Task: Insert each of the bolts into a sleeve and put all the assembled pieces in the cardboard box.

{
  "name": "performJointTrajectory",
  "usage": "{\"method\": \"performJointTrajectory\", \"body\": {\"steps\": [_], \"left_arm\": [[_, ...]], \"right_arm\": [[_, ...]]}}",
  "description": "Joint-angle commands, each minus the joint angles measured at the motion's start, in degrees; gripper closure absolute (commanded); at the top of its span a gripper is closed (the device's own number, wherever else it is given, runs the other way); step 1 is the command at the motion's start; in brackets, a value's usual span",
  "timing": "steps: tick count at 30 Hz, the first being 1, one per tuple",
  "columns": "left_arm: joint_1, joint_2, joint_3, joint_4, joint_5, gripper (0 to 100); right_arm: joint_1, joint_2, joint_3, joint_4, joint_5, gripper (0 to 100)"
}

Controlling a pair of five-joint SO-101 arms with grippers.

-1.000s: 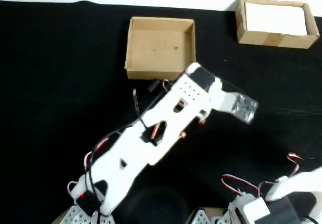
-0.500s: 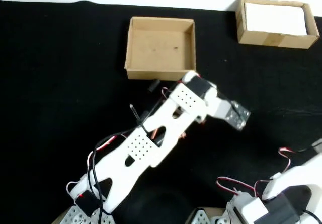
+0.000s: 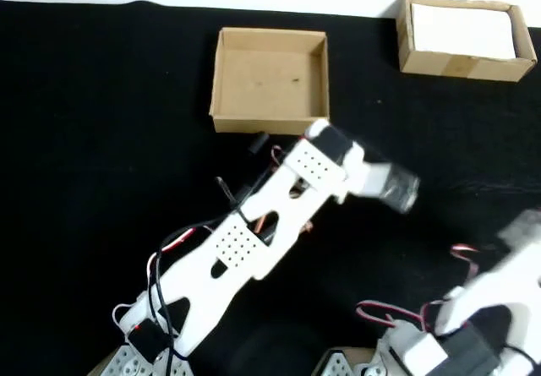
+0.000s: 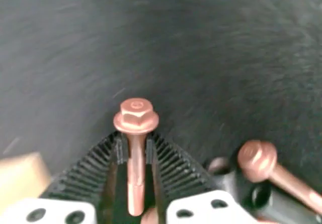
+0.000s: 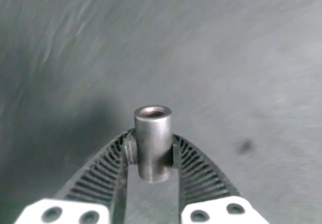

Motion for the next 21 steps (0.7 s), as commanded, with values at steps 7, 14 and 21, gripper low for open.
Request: {"method": "performJointTrajectory", "body": {"steps": [7, 14, 21], "left_arm": [[-1.89, -25.1, -2.07, 1.23, 31.3, 99], [-8.48, -40.4, 8.13, 1.49, 51.87, 99], [-8.66, -73.63, 44.0, 1.32, 56.09, 99]], "right_arm": [[-23.87, -5.93, -5.58, 13.41, 0.0, 99.1], [-39.52, -23.43, -12.0, 22.81, 0.0, 99.1], [-53.41, -41.89, -6.11, 24.57, 0.0, 99.1]]}}
